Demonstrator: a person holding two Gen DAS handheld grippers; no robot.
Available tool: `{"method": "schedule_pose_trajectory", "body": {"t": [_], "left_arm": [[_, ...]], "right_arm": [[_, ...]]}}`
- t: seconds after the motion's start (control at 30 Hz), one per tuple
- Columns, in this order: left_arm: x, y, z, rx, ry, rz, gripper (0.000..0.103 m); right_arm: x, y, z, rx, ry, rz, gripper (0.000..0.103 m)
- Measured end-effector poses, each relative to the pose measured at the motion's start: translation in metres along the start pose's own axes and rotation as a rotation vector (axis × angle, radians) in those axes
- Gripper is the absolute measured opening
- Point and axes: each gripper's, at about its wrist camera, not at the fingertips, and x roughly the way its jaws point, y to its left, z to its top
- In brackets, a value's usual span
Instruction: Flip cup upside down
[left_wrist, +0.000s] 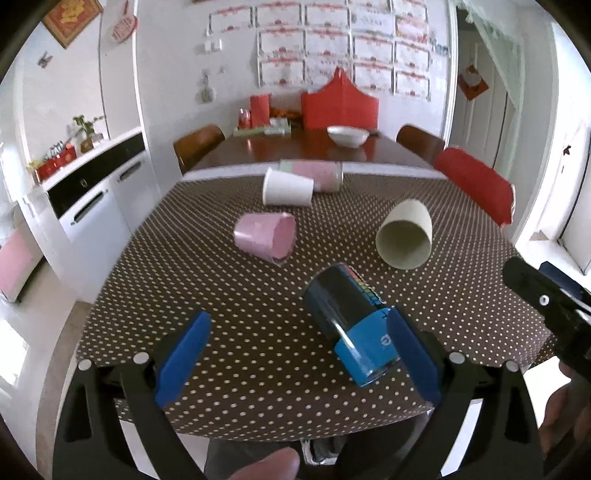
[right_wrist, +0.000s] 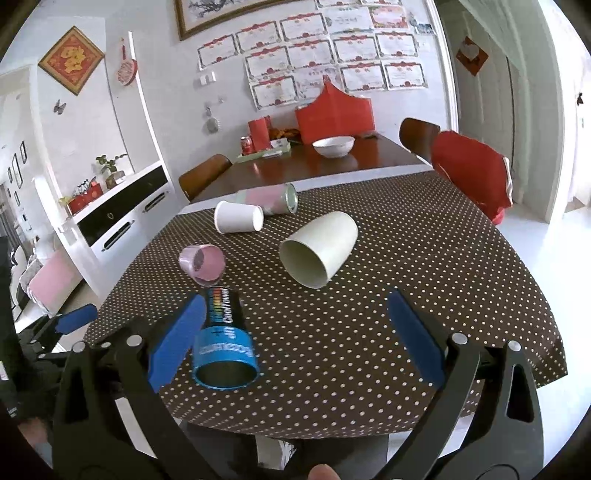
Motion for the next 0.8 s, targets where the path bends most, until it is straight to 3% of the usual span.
{"method": "schedule_pose_trajectory", "body": {"t": [0.43, 0.73, 0.8], "left_arm": [[0.094, -0.014, 0.018, -0.113, 0.280, -0.065, 0.095], [0.124, -0.023, 0.027, -0.110, 0.372, -0.129, 0.094], [0.126, -0.026, 0.028, -0.091, 0.377, -0.152, 0.088]], "right_arm": [[0.058, -0.030, 0.012, 0.065, 0.093, 0.014, 0.097], [0.077, -0.034, 0.017, 0.074, 0.121, 0.023, 0.097], [0.079, -0.036, 0.018, 0.079, 0.122, 0.023, 0.097]]}}
